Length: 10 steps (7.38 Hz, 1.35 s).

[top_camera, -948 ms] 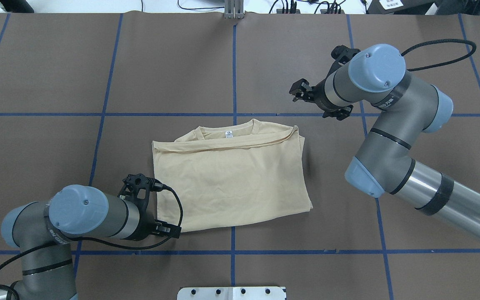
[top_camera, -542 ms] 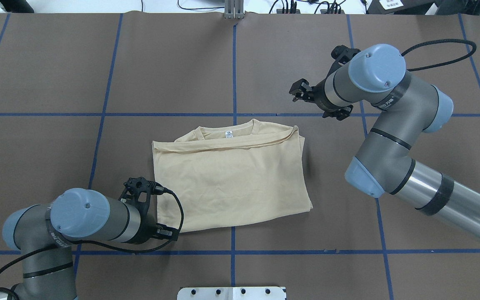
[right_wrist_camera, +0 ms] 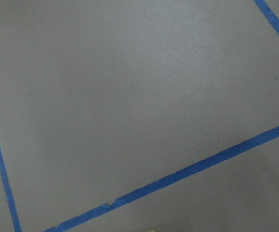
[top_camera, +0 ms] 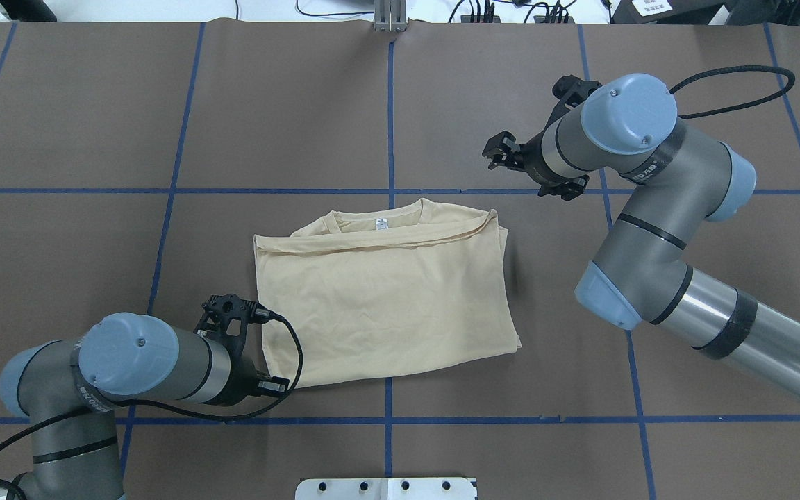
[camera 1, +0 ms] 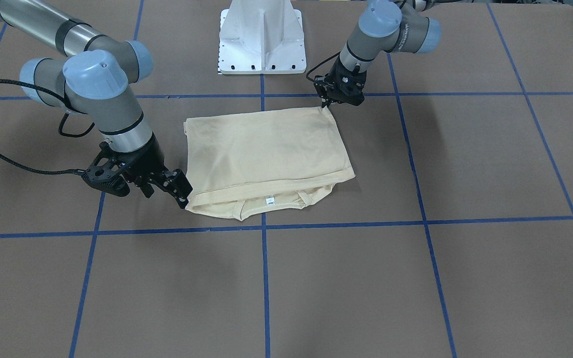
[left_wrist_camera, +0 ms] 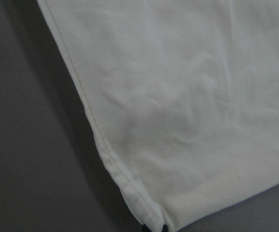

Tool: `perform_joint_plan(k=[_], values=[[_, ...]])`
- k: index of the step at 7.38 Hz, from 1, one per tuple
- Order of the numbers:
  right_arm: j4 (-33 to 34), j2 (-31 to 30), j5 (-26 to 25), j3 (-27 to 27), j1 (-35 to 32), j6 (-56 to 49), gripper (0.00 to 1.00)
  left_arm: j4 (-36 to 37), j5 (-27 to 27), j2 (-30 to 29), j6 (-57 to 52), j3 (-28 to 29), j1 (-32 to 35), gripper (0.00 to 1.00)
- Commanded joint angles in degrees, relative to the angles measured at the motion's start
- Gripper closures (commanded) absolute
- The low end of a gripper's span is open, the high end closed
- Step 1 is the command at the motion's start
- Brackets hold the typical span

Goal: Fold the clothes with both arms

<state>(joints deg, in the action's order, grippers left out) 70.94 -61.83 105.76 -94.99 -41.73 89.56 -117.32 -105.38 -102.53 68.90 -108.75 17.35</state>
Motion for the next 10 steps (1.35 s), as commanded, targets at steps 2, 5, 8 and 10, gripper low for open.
perform_joint_plan(k=[2, 5, 8, 10], values=[[-0.01, -0.05, -0.11, -0.02, 0.07, 0.00, 0.00, 1.47, -0.09, 5.58, -4.19, -4.89, 3.63, 1.00], [-0.10, -0.05, -0.11, 0.24, 0.16, 0.00, 0.00, 3.68, -0.09, 2.36, -20.07, 2.62, 16.17, 1.00], [-0.10, 0.13, -0.11, 0.07, 0.25, 0.09, 0.00, 3.25, -0.26, -22.03, -30.05, 32.02, 28.85, 1.00], [-0.10, 0.13, -0.11, -0.02, 0.25, 0.09, 0.00, 2.63, -0.44, -35.93, -30.49, 46.37, 30.89, 1.00]])
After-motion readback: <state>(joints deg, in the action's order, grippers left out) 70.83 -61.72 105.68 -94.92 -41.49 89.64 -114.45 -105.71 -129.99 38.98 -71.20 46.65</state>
